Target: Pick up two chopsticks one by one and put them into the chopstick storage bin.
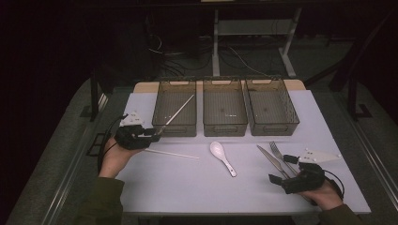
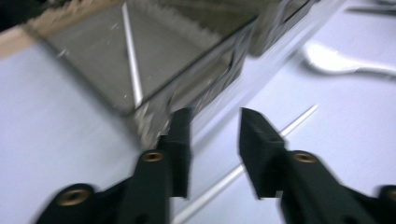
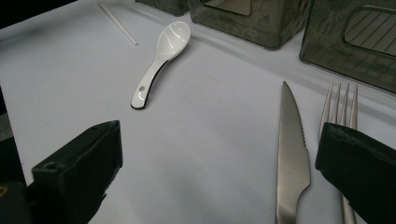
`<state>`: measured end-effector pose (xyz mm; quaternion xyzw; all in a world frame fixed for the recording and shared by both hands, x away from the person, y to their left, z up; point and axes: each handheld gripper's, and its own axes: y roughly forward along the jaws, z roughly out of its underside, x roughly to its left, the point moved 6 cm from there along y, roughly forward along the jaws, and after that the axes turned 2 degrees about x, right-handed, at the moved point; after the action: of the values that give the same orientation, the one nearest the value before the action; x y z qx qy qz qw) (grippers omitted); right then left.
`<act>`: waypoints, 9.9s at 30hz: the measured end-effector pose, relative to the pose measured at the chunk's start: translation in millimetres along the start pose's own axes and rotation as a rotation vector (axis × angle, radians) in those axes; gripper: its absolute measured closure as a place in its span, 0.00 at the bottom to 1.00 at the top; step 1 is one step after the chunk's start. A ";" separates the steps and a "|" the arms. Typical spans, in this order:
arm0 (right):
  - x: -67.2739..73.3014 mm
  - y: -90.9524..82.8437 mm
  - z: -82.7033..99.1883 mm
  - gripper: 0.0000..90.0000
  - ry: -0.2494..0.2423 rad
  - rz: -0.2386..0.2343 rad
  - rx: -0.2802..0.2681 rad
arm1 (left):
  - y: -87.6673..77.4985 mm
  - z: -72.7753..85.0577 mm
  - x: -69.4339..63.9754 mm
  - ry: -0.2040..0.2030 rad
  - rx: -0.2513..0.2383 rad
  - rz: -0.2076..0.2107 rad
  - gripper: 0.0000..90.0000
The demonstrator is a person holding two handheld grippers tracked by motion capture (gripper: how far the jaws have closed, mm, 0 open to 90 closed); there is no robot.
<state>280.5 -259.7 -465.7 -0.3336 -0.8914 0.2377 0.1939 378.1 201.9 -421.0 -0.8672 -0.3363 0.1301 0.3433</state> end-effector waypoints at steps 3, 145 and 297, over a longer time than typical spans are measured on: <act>-0.1 0.2 0.2 0.01 0.002 -0.002 0.002 | 5.2 19.8 10.3 -0.046 0.015 -0.027 0.85; 1.2 -0.6 0.8 0.01 -0.010 -0.006 0.001 | 49.6 4.1 -86.3 0.149 0.052 0.153 0.72; 2.1 12.9 -4.3 0.01 -0.038 -0.015 -0.034 | 90.8 -105.2 41.2 -0.013 0.074 -0.066 0.94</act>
<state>287.6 -248.4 -468.9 -0.3255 -0.9013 0.2274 0.1731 501.5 127.3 -406.0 -0.8413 -0.3621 0.1368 0.3772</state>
